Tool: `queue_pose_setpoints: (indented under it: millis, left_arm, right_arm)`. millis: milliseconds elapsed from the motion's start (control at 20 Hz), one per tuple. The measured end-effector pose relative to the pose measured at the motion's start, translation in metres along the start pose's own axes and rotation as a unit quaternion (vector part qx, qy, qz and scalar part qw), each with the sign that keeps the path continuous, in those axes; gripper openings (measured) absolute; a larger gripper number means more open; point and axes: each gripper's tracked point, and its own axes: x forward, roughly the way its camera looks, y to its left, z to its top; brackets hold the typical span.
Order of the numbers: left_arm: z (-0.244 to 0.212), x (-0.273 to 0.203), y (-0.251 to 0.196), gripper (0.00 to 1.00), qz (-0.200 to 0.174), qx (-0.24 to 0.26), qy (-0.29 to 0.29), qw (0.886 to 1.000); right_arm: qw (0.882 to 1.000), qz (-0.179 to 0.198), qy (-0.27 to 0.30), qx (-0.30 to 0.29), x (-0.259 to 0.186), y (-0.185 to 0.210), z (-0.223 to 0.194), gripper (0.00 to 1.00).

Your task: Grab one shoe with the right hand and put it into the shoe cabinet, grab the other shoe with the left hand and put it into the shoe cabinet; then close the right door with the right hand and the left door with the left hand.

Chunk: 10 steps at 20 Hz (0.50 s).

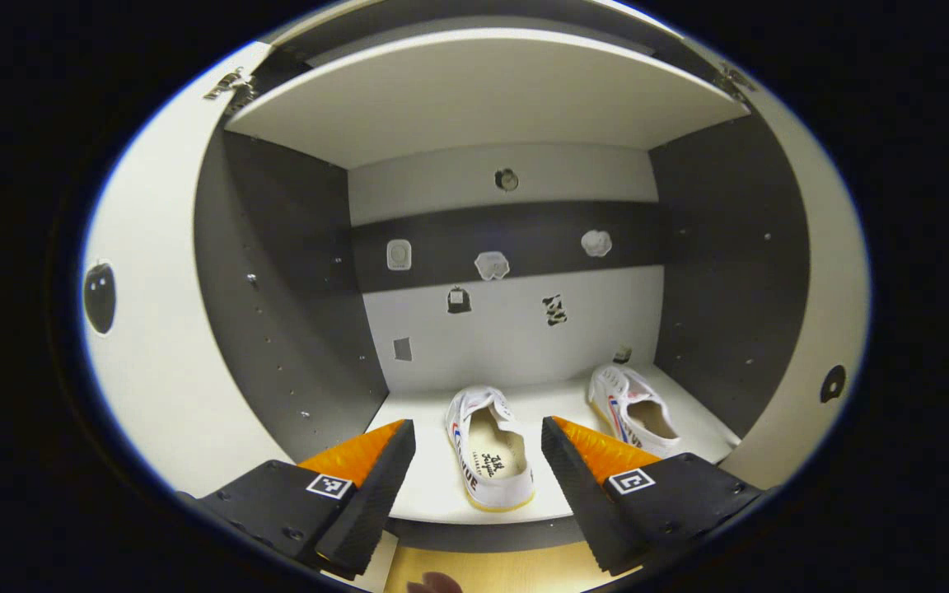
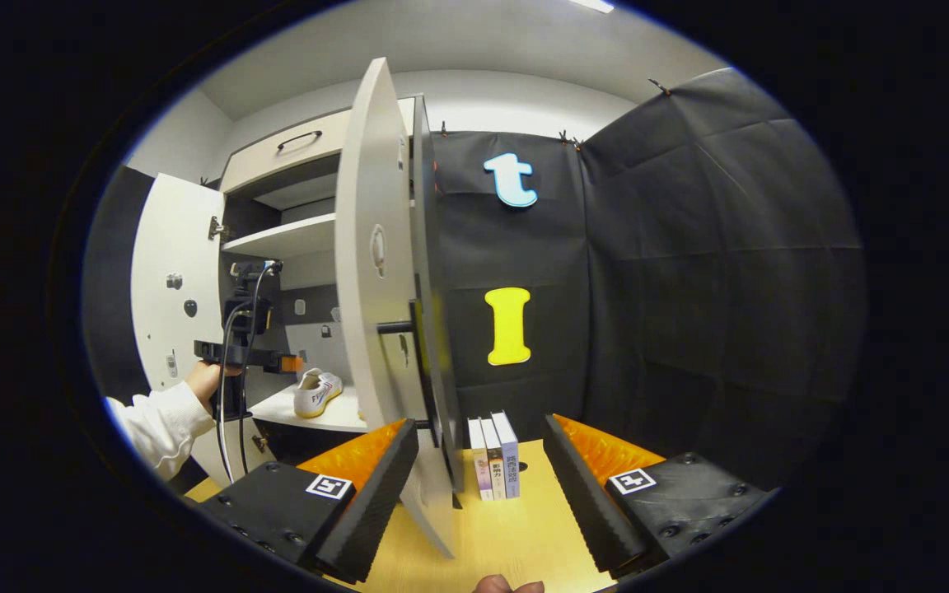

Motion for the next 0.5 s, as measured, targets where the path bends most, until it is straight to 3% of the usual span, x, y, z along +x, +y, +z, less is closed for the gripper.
queue_pose_setpoints:
  millis: [250, 500]
  left_arm:
    - [0.013, -0.099, 0.016, 0.96, -0.007, -0.031, -0.068, 0.997]
    - [0.009, -0.184, 0.04, 0.96, 0.005, -0.045, -0.107, 0.993]
  right_arm:
    - [1.0, 0.012, -0.006, -0.007, -0.006, 0.026, 0.006, 0.97]
    - [1.0, 0.001, -0.014, -0.012, -0.002, 0.028, 0.012, 0.97]
